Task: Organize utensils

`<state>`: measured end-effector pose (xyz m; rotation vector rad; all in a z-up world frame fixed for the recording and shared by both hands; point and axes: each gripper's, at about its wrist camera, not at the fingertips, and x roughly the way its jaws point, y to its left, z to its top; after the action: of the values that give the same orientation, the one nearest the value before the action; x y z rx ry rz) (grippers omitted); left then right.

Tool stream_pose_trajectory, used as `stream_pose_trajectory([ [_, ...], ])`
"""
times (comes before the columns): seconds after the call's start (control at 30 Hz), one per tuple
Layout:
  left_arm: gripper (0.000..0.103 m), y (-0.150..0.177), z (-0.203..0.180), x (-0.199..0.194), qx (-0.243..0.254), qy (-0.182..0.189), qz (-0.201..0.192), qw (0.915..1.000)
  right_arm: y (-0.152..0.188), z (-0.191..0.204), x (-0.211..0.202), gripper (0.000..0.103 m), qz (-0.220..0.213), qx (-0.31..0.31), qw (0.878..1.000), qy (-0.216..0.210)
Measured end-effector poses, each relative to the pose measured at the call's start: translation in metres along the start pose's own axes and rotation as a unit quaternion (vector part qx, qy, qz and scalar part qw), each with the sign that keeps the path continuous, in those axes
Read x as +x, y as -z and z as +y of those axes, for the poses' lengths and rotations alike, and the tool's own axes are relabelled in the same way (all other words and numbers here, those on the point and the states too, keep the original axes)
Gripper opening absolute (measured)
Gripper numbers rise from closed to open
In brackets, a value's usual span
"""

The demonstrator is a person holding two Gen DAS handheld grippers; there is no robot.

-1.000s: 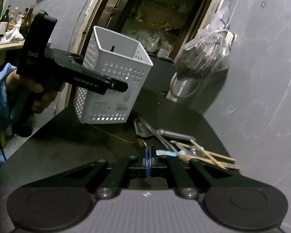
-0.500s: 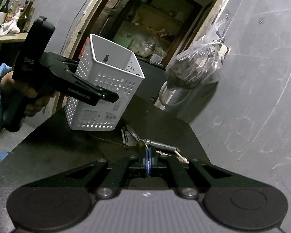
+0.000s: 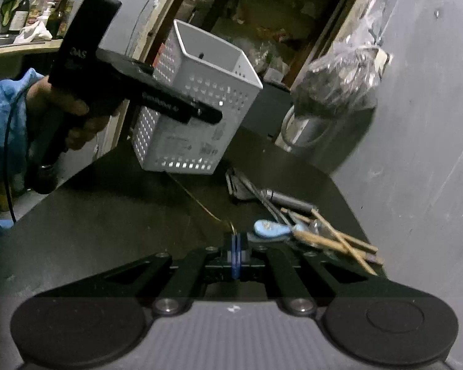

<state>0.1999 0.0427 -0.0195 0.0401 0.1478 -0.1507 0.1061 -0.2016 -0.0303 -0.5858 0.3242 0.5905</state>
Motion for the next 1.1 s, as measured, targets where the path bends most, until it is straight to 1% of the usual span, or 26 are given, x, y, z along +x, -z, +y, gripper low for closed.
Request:
stream_pose_trajectory([
  [0.1,0.076,0.000,-0.001,0.001,0.000,-0.002,0.000,1.0000,0.003,-0.001,0.006,0.001,0.018,0.000,1.000,-0.014],
  [0.2,0.076,-0.001,-0.002,0.001,0.000,-0.003,0.001,1.0000,0.007,0.001,0.011,0.001,0.035,-0.012,0.999,-0.029],
  [0.37,0.076,-0.001,-0.004,0.002,0.001,-0.004,0.002,1.0000,0.006,-0.001,0.014,0.002,0.038,-0.012,0.998,-0.040],
  [0.57,0.076,-0.001,-0.004,0.002,0.002,-0.004,0.002,1.0000,0.004,-0.010,0.022,0.004,0.043,0.003,0.997,-0.059],
  [0.8,0.076,-0.002,-0.005,0.002,0.001,-0.005,0.003,1.0000,-0.001,-0.012,0.034,0.005,0.048,-0.001,0.996,-0.073],
  [0.9,0.076,-0.002,-0.005,0.003,0.001,-0.005,0.002,1.0000,-0.002,-0.009,0.033,0.004,0.045,-0.003,0.997,-0.060],
  [1.0,0.076,-0.002,-0.005,0.003,0.001,-0.006,0.002,1.0000,-0.007,-0.002,0.023,0.003,0.027,-0.033,0.999,-0.013],
  [1.1,0.076,-0.002,-0.004,0.003,0.000,-0.005,0.003,1.0000,-0.013,0.001,0.011,0.003,0.012,-0.053,0.998,0.033],
])
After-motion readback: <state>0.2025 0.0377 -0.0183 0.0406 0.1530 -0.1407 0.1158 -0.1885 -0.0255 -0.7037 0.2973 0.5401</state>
